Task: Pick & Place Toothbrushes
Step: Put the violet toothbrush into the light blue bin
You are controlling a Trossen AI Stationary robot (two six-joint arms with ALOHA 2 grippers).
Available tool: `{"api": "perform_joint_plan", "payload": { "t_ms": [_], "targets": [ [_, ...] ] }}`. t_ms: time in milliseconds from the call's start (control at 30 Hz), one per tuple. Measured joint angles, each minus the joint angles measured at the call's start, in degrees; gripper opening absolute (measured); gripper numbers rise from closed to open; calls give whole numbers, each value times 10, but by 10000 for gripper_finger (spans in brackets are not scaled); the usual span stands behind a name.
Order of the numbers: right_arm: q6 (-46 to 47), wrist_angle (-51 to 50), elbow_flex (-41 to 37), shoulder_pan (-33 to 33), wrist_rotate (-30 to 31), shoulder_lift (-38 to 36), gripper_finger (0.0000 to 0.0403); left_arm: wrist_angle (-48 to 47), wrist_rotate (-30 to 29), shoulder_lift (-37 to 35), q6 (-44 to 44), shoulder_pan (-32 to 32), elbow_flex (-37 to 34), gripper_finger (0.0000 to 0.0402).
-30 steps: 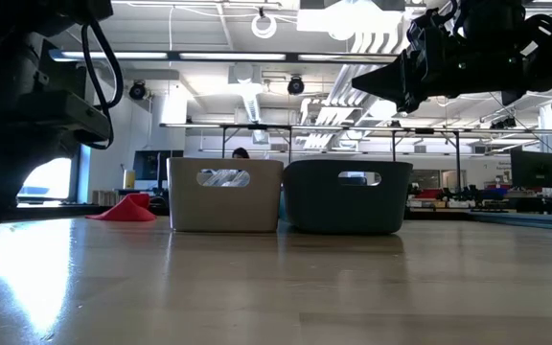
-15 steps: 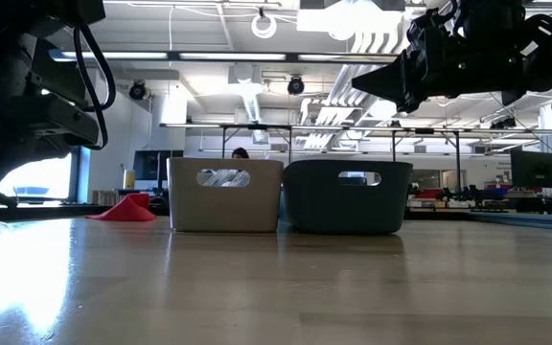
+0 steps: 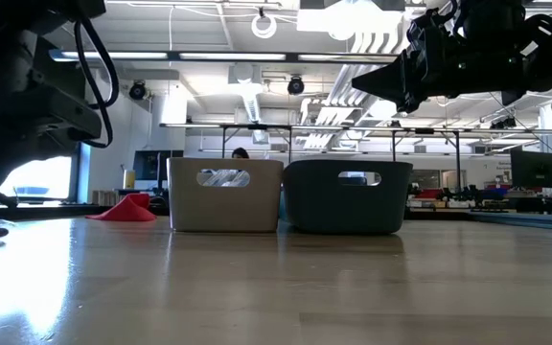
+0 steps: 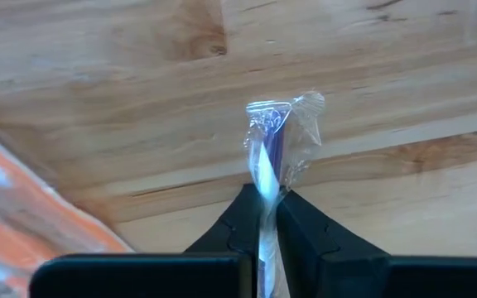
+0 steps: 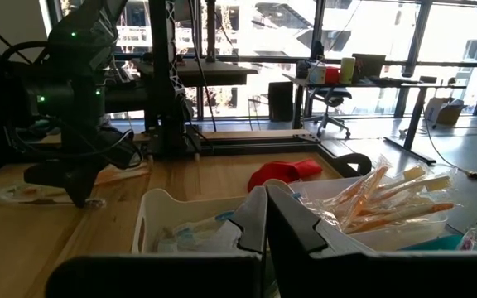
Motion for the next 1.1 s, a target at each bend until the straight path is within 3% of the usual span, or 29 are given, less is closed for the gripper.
{"api": "perform_joint_plan", "payload": {
  "t_ms": [367,667,1100],
  "targets": [
    [0,0,0,0,0,0,2,27,-32,-19,50,18,-1,20],
    [0,0,0,0,0,0,2,124,-44,-48,251,111,0,20],
    [-4,-4,0,0,0,0,2,313,111,-48,531,291,0,20]
  ]
}}
